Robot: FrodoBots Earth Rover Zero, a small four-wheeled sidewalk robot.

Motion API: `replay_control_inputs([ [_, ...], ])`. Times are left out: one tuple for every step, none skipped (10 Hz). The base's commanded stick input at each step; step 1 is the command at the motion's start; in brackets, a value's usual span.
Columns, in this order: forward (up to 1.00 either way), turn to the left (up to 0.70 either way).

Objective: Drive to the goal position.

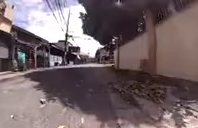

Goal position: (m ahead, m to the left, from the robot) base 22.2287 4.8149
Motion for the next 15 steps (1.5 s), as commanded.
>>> replay_control_inputs([
  [1.0,0.0],
  [1.0,0.0],
  [1.0,0.0],
  [1.0,0.0],
  [1.0,0.0],
  [1.0,0.0],
  [1.0,0.0],
  [1.0,0.0],
  [1.0,0.0],
  [1.0,0.0],
  [1.0,0.0],
  [1.0,0.0],
  [1.0,0.0],
  [1.0,0.0],
  [1.0,0.0],
])
